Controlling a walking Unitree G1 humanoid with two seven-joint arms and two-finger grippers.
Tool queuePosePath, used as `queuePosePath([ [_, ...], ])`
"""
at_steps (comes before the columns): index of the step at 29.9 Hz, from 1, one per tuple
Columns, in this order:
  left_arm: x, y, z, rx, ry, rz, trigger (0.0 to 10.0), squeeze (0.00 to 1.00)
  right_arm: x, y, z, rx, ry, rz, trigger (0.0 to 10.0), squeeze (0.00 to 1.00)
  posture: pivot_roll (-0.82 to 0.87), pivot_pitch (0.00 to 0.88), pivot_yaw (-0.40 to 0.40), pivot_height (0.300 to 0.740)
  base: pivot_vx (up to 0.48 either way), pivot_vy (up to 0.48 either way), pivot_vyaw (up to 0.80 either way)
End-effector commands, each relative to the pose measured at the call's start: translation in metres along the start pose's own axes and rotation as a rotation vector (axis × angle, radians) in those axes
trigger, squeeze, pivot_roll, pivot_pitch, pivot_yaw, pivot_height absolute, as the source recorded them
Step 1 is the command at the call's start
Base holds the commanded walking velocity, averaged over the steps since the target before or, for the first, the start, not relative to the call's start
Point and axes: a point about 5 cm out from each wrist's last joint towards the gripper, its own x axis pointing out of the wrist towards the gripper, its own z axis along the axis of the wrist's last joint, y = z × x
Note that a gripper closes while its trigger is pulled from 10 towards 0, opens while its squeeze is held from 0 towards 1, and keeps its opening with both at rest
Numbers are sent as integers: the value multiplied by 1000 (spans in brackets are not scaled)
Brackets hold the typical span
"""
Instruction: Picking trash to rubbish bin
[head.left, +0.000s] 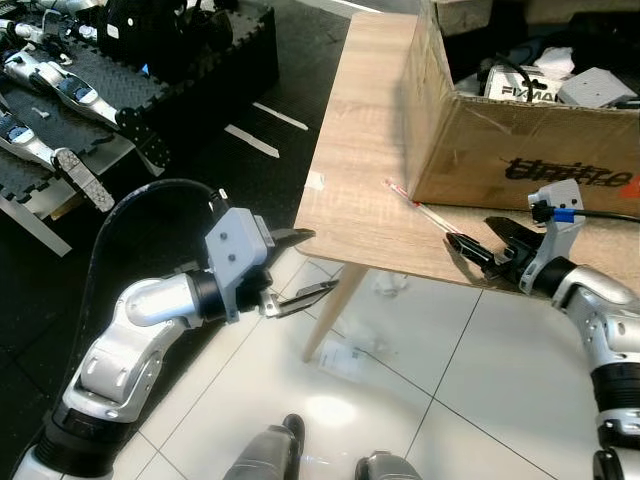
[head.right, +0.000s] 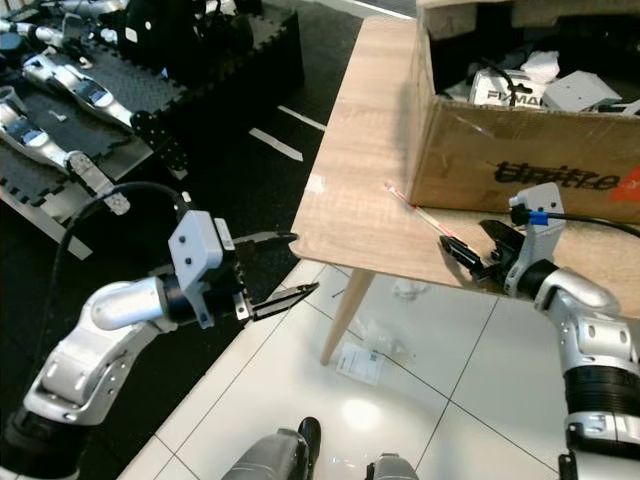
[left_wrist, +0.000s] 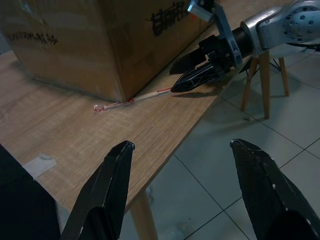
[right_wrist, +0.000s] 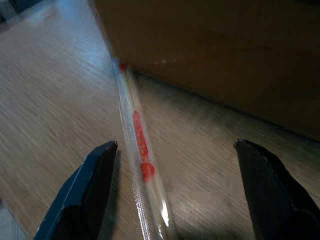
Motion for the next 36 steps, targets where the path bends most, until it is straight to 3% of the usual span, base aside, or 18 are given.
queuePosePath([
  [1, -4, -2, 0, 13, 28, -18, 10000, 0, -4, 10, -34, 36, 170, 59, 10000, 0, 33, 309, 84, 740, 0, 0, 0],
  [2, -4, -2, 0, 12, 29, -17, 10000, 0, -7, 15, -42, -5, 251, 103, 10000, 0, 26, 312, 85, 740, 0, 0, 0],
  [4, -4, -2, 1, 11, 30, -16, 10000, 0, -10, 17, -47, -26, 313, 126, 10000, 0, 26, 312, 85, 740, 0, 0, 0],
  [5, -4, -2, 1, 11, 29, -15, 10000, 0, -11, 16, -48, -4, 347, 106, 902, 0, 26, 312, 85, 740, 0, 0, 0],
  [7, -4, -2, 1, 11, 29, -15, 10000, 0, -11, 16, -48, -4, 347, 106, 902, 0, 26, 312, 85, 740, 0, 0, 0],
  [8, -4, -2, 1, 12, 28, -13, 10000, 0, -12, 14, -47, 11, 369, 88, 0, 0, 26, 312, 85, 740, 0, 0, 0],
  [14, -3, -2, 1, 15, 26, -9, 10000, 0, -10, 13, -38, 52, 372, 74, 0, 0, 13, 298, 66, 740, 0, 0, 0],
  [21, -3, -4, 0, 13, 30, -6, 10000, 0, -12, 9, -43, 120, 389, -1, 0, 0, 16, 295, 64, 740, 0, 0, 0],
  [26, -3, -4, 0, 12, 29, -8, 10000, 0, -12, 13, -47, 212, 387, -33, 0, 0, 12, 291, 65, 740, 0, 0, 0],
  [31, -3, -3, -1, 13, 27, -10, 10000, 0, -10, 17, -46, 239, 363, -16, 0, 0, 9, 289, 66, 740, 0, 0, 0],
  [35, -1, -2, -1, 15, 21, -12, 10000, 0, -2, 46, -17, 213, 128, 211, 0, 0, -1, 279, 65, 740, 0, 0, 0],
  [36, -1, -2, -1, 15, 21, -12, 10000, 0, -2, 46, -17, 213, 128, 211, 0, 0, -1, 279, 65, 740, 0, 0, 0],
])
